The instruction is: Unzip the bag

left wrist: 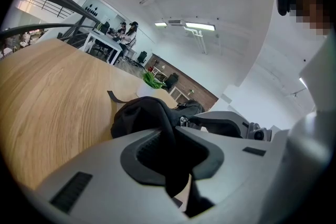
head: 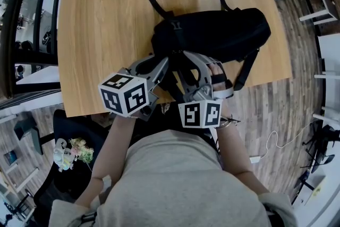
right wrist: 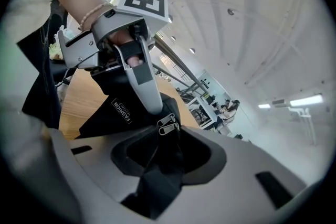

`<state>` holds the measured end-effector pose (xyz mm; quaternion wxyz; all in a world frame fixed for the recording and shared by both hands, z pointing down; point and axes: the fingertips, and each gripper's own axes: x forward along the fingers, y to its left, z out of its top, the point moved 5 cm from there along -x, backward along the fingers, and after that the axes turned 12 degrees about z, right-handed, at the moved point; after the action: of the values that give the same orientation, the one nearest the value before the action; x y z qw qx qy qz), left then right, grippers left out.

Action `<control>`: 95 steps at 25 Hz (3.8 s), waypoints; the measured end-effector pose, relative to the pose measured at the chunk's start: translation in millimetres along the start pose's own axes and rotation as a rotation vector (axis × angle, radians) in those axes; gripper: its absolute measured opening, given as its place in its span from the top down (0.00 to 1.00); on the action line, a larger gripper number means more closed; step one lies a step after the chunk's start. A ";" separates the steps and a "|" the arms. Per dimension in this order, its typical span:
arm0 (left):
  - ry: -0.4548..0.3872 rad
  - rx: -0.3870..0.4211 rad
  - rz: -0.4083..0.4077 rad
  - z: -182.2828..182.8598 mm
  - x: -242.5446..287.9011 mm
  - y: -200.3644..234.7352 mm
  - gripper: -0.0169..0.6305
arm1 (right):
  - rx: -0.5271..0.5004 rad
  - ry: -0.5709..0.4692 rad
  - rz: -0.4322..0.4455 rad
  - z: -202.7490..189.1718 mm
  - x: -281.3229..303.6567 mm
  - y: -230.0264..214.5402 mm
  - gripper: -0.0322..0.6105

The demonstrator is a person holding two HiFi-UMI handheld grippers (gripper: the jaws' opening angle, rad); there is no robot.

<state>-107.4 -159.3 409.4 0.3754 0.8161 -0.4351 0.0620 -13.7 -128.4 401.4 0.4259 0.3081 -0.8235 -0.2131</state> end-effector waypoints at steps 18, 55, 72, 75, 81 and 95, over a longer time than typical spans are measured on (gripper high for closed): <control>-0.003 -0.003 0.001 0.4 -0.2 1.2 0.87 | -0.005 -0.028 -0.062 4.8 -8.3 -3.6 0.88; -0.022 0.144 -0.007 8.3 -5.7 5.7 0.86 | 0.991 -0.196 -0.015 -34.4 -26.1 -31.5 0.93; -0.118 0.050 0.202 9.6 -1.2 8.6 0.86 | 0.989 -0.215 0.022 -96.7 -40.3 -79.8 0.94; -0.133 0.044 0.256 7.9 -1.2 7.6 0.86 | 0.969 -0.227 0.035 -108.5 -45.3 -88.7 0.93; -0.160 0.034 0.345 3.9 -1.4 5.1 0.86 | 0.918 -0.246 0.093 -120.7 -46.4 -97.6 0.93; -0.246 0.087 0.661 -3.1 -3.3 -3.5 0.71 | 0.894 -0.303 0.212 -139.2 -44.1 -113.6 0.94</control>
<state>-106.1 -153.9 408.2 0.2448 0.6477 -0.7146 0.0997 159.0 -192.0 382.5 0.1463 0.3407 -0.9141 0.1639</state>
